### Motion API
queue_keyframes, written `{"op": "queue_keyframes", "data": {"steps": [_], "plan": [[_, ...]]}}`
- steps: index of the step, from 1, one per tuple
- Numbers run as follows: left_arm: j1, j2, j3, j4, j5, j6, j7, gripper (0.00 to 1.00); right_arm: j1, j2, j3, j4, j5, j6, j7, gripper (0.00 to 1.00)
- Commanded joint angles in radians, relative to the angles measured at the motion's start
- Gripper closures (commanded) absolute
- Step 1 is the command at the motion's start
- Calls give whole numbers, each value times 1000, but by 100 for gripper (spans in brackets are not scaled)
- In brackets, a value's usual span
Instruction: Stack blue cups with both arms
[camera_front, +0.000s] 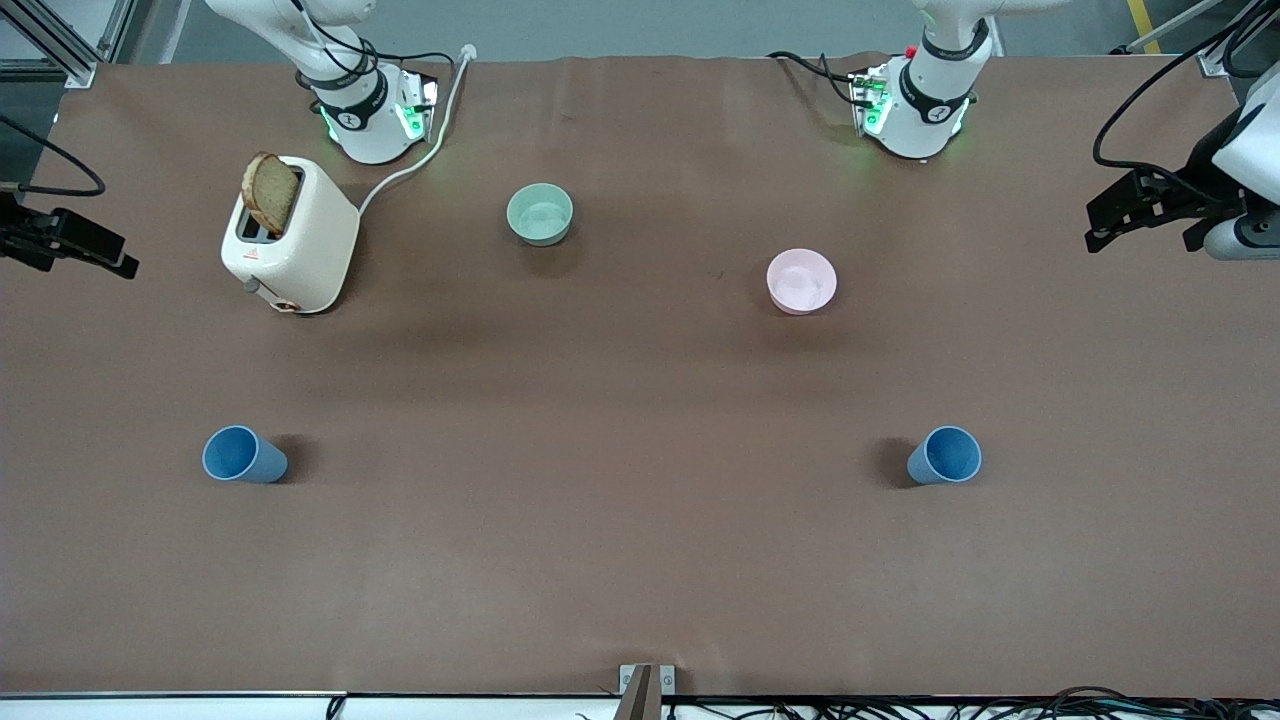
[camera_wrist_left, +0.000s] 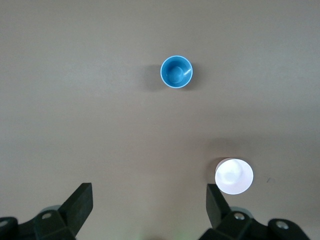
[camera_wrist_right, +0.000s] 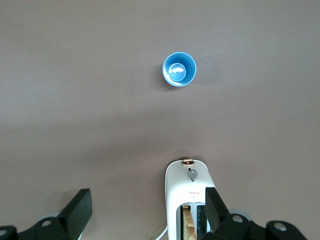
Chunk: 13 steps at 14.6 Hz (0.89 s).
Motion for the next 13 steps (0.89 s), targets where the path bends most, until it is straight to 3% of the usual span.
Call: {"op": "queue_keyframes", "data": {"steps": [1,5,13], "plan": [[5,0,0,17,17,-14,14,0,-7,-5,4,-2,0,2,6,0],[5,74,19,69,19,14,17,0,-8,-5,4,-2,1,4,6,0],[45,325,17,-89,20,451,-2,0,-24,-3,3,-2,9,9,4,0]]}}
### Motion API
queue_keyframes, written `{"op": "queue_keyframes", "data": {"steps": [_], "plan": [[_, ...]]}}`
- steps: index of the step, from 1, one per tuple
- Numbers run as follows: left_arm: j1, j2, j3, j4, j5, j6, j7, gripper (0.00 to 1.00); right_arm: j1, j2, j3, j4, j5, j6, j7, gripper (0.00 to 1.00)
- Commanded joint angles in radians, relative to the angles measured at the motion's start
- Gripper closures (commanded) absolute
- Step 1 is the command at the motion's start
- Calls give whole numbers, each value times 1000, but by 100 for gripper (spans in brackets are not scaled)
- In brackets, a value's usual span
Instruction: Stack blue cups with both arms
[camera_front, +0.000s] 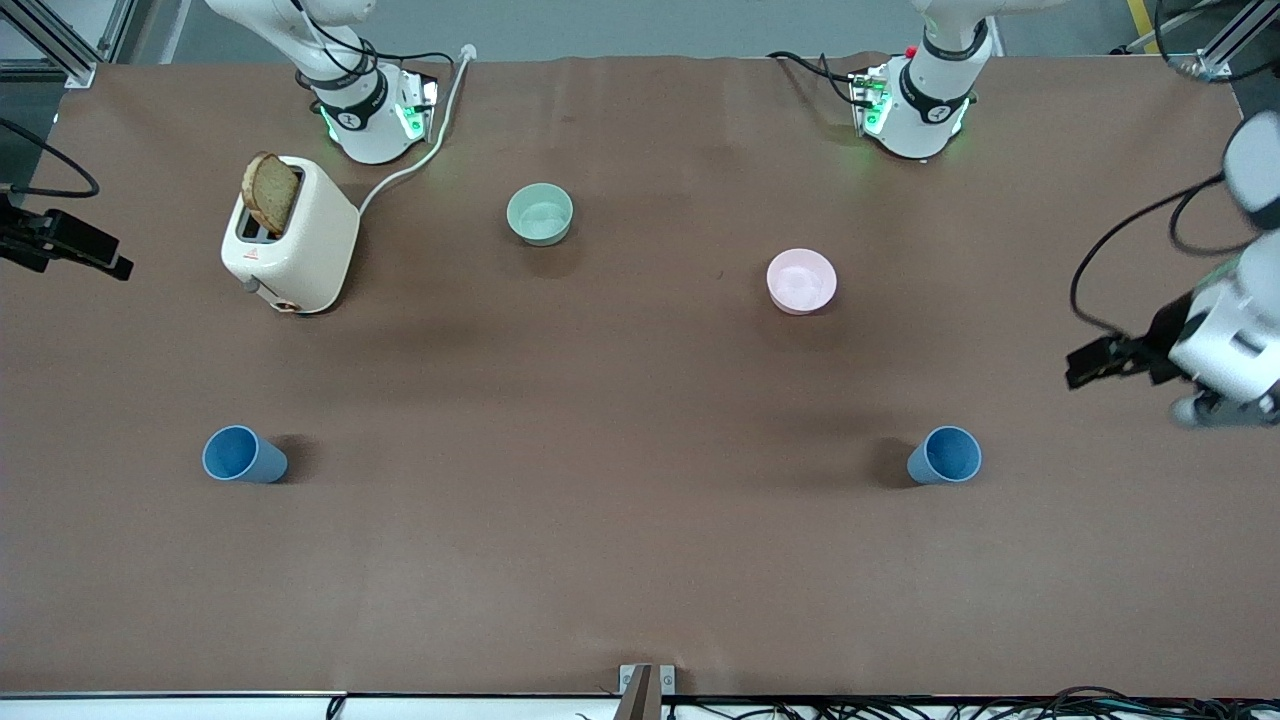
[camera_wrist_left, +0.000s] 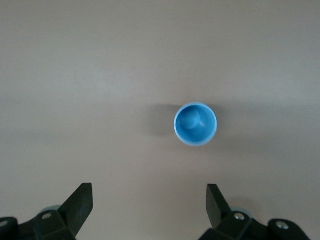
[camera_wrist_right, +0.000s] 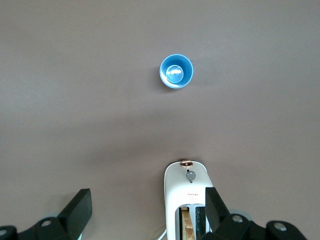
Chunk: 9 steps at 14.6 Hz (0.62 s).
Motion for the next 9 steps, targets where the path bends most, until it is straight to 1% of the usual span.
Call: {"op": "queue_keyframes", "data": {"steps": [1,2,3,5,7,9], "plan": [[-3,54,-3,-53,16,119,-3,0,-15,0,5,-6,7,4,1,0],[-4,69,-1,-88,16,166,-5,0,-18,7,5,-14,0,13,-2,0],[-3,83,-1,-124,16,223,-5,0,-15,8,5,-52,-5,32,-4,0],[-3,125,-3,-161,16,314,-5,7,-27,4,3,-176,-14,136,-5,0],[-12,168,-3,-159,16,323,-6,17,-27,20,5,-248,-45,226,-5,0],[-15,200,-4,-153,16,325,-6,28,-32,66,5,-298,-59,340,-5,0]]}}
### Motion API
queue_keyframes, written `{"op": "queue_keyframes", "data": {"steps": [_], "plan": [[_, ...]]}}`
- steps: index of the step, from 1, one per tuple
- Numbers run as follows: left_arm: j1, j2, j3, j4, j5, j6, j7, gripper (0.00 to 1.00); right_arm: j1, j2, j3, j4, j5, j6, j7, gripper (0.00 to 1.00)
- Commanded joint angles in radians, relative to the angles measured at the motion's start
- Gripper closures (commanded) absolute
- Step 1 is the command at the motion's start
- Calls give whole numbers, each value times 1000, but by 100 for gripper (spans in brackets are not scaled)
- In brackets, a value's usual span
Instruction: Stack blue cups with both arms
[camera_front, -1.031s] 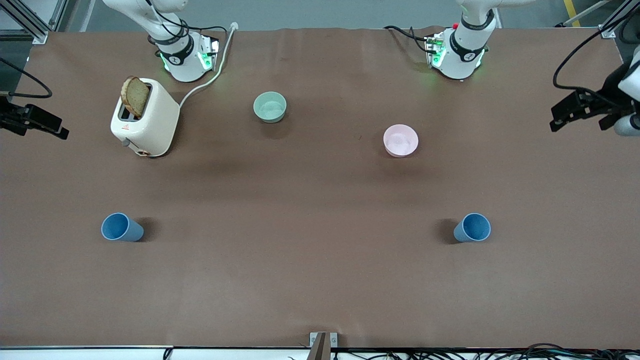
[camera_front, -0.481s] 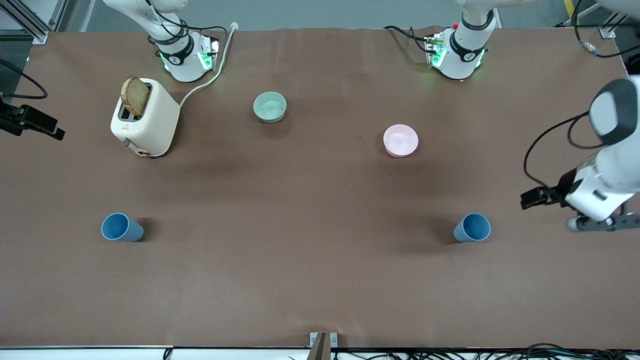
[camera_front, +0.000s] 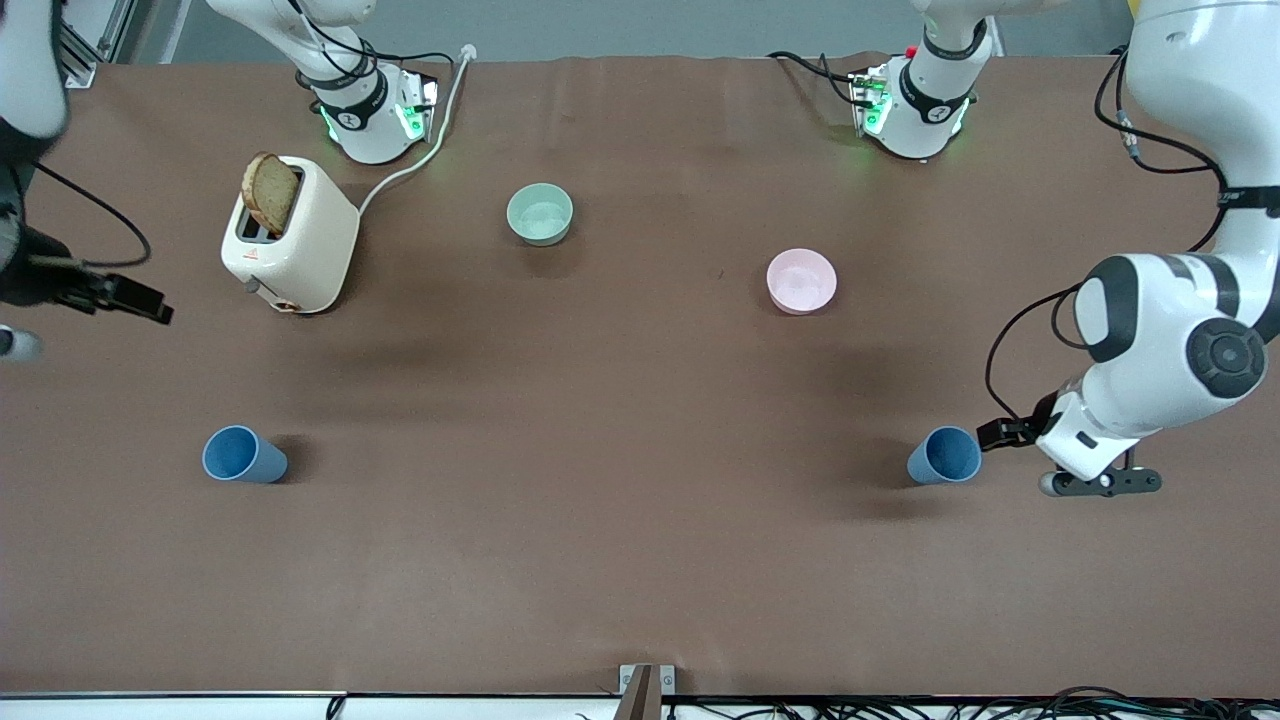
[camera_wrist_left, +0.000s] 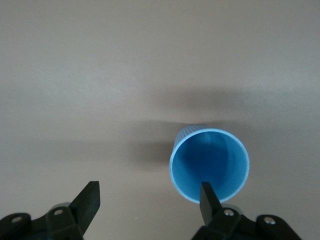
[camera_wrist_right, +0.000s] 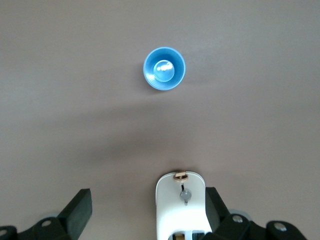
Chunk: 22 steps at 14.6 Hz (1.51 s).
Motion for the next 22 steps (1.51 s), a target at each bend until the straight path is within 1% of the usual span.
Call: {"op": "queue_keyframes", "data": {"steps": [1,4,6,8,9,10,12,13,14,15,16,18,19,20,21,22], "plan": [[-9,27,-1,3,16,14,-6,35,-16,54,8,-60,-25,124,-11,0],[-10,54,-4,5,16,28,-6,51,-35,169,8,-46,-26,263,-53,0],[-10,68,-4,7,15,42,-6,52,-65,250,10,-17,-23,302,-95,0],[-5,83,-4,8,7,62,-5,52,-71,296,10,-10,-22,354,-114,0],[-7,103,-4,26,3,77,-5,53,-73,322,10,-10,-23,386,-114,0],[-5,114,-4,33,3,79,-5,56,-73,344,10,-8,-22,414,-114,0],[-5,119,-6,33,3,80,-3,70,-73,373,10,0,-17,448,-114,0],[-7,119,-6,33,3,79,0,79,-75,387,10,7,-17,463,-117,0],[-9,116,-7,31,4,79,17,92,-75,404,10,7,-16,491,-132,0],[-10,113,-9,33,9,79,17,98,-78,424,10,7,-11,530,-152,0],[-12,108,-10,34,12,76,15,100,-90,447,10,7,-9,563,-163,0],[-10,84,-15,30,12,71,11,99,-91,464,10,9,-11,580,-165,0],[-12,58,-36,23,12,64,-3,99,-91,468,10,9,-9,587,-165,0],[-12,30,-65,26,12,25,-6,99,-90,476,10,9,-9,594,-165,2],[-15,8,-107,36,12,-30,-37,99,-90,482,11,9,-9,595,-165,15],[-21,1,-156,42,10,-44,-93,98,-87,484,11,9,-9,594,-165,35]]}}
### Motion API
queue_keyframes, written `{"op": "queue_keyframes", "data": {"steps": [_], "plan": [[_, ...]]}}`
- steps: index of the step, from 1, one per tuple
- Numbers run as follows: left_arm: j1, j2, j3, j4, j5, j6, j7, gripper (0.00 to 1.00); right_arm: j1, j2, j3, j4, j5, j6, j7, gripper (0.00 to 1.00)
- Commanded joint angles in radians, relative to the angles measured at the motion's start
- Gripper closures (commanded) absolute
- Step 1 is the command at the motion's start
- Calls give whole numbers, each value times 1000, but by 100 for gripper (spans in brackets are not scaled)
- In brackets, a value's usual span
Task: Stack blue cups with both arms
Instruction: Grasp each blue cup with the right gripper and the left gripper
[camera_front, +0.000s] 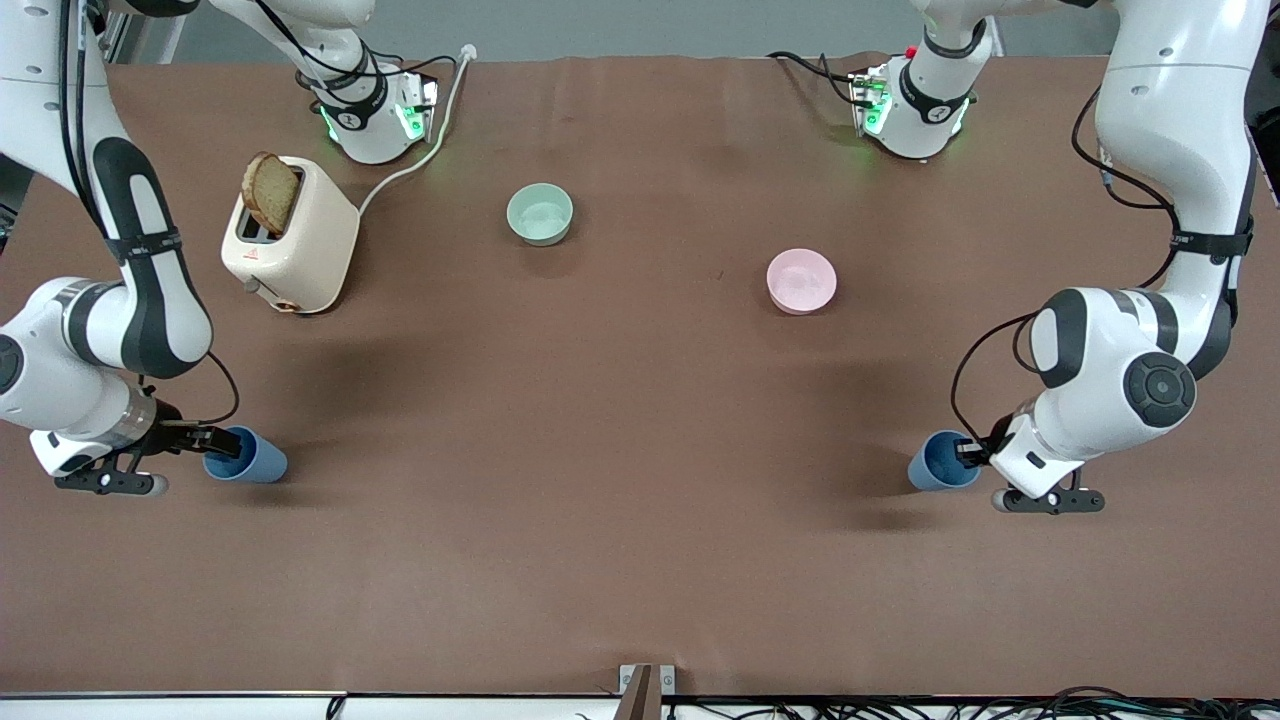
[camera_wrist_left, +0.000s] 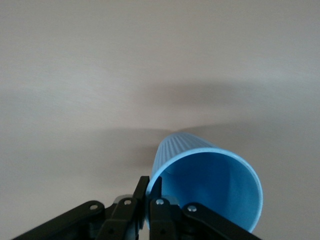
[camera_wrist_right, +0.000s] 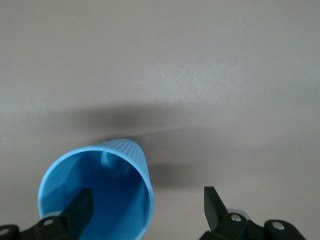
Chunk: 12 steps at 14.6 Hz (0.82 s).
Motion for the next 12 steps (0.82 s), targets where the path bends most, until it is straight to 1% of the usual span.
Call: {"op": "queue_keyframes", "data": {"steps": [1,2,4,6,8,9,12], "plan": [[-24,-62,-118,3,12,-68,-158,98,-6,8,12,11,-1,-3,-8,58],[-47,-59,-150,11,15,-68,-248,98,-7,8,14,8,-1,-4,-7,70],[-131,-45,-164,31,16,-68,-365,98,-6,11,17,0,0,-4,-5,81],[-231,1,-161,66,16,-65,-459,98,-9,21,17,6,13,-4,-8,99],[-304,41,-160,88,18,-57,-554,98,-9,12,17,26,13,-16,-19,99],[-341,62,-155,95,24,-53,-592,98,-4,-1,15,52,13,-65,-30,99],[-423,145,-155,156,101,-42,-750,99,23,-76,33,159,14,-326,-13,99]]}}
